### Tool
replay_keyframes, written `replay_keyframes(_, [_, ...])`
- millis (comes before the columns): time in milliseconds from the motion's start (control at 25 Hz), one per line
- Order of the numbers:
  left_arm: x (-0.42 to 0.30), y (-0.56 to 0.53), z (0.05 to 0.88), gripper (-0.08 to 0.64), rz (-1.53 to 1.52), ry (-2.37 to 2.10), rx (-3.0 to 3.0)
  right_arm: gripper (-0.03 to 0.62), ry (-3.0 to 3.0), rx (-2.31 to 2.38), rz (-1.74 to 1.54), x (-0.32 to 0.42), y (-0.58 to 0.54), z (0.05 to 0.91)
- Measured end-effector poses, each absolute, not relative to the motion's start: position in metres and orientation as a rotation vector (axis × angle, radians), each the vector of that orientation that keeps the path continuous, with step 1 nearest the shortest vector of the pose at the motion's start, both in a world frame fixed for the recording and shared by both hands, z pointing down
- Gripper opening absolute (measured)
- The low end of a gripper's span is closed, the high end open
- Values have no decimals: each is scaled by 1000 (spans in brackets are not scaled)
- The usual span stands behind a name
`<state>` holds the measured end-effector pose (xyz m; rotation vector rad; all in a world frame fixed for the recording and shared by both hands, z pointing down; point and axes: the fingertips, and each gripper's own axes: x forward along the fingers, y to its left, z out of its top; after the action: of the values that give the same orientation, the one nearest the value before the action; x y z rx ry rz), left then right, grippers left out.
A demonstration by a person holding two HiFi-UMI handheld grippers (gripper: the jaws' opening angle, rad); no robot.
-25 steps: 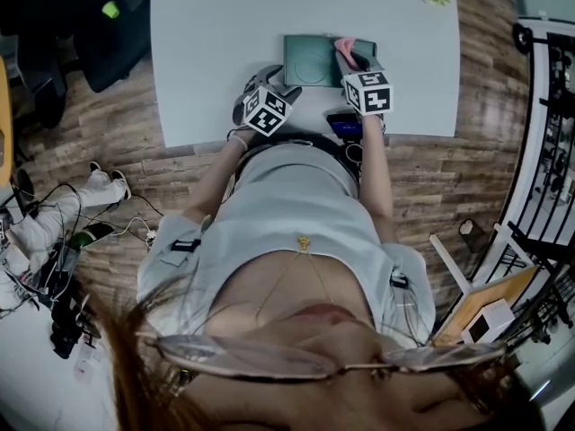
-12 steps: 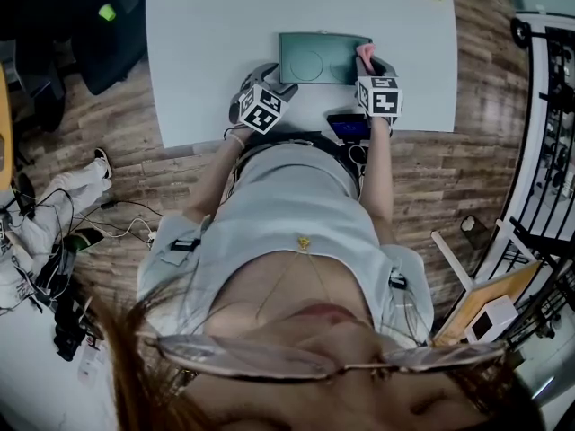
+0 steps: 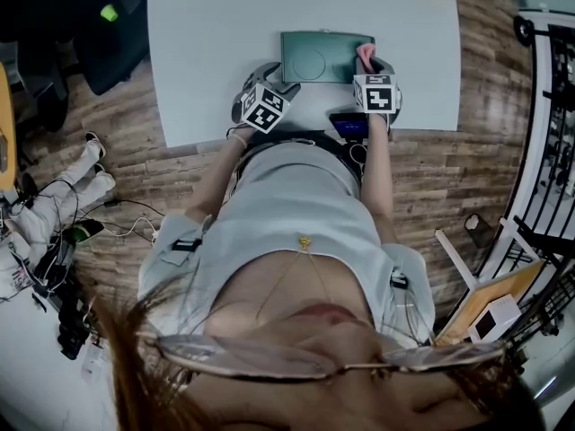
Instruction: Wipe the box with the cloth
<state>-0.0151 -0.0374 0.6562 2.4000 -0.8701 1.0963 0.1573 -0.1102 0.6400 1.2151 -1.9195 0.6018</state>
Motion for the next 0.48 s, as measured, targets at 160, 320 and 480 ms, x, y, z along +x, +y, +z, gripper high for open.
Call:
replay_keyframes(160, [-16, -39, 656, 307, 1099, -865, 2399, 41, -1925, 1183, 638, 153, -110, 640])
replay_keyframes(320, [-15, -39, 656, 307, 1101, -862, 2398, 41, -1919, 1136, 635, 147, -107, 642])
replay_keyframes(480, [-16, -39, 656, 307, 1098, -858, 2398, 41, -1890, 1108, 594, 140, -105, 644])
